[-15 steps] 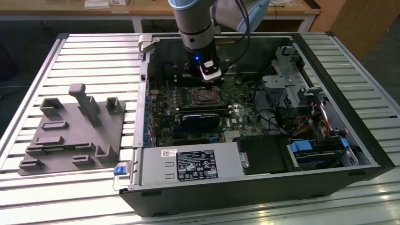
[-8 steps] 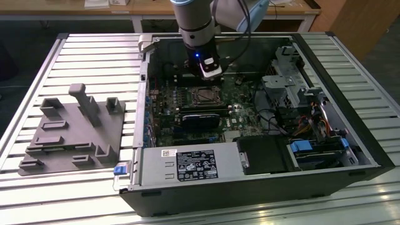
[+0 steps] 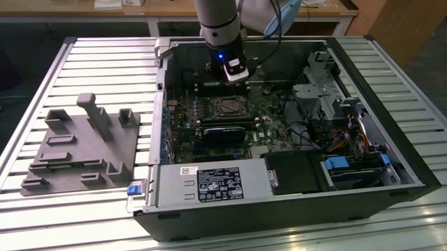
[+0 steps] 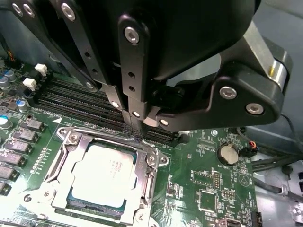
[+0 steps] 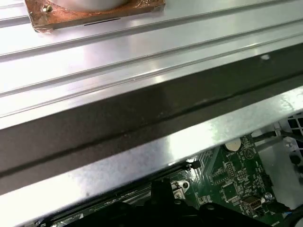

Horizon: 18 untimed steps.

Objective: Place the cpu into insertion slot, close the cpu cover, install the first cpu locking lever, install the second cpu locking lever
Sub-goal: 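Install the first cpu locking lever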

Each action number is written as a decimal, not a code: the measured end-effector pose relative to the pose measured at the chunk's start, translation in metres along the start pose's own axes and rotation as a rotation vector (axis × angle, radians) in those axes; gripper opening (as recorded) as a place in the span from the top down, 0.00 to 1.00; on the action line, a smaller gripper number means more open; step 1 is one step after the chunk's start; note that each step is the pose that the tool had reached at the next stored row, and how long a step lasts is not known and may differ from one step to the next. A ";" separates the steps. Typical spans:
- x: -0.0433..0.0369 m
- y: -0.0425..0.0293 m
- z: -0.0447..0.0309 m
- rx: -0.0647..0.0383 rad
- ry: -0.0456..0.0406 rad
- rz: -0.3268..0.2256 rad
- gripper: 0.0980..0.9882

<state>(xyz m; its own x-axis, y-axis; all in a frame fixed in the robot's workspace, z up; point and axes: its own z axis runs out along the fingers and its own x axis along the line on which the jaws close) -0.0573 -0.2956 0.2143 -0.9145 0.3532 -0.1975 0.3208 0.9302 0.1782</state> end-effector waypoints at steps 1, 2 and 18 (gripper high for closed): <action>0.0000 0.0000 0.0000 0.000 0.0000 0.000 0.99; 0.0000 0.0000 0.0000 0.000 0.0000 0.000 0.99; -0.0055 -0.0017 0.0009 0.123 0.0630 -0.013 0.99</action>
<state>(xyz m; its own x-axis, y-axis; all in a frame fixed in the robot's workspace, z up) -0.0526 -0.2991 0.2143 -0.9313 0.3373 -0.1374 0.3327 0.9414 0.0557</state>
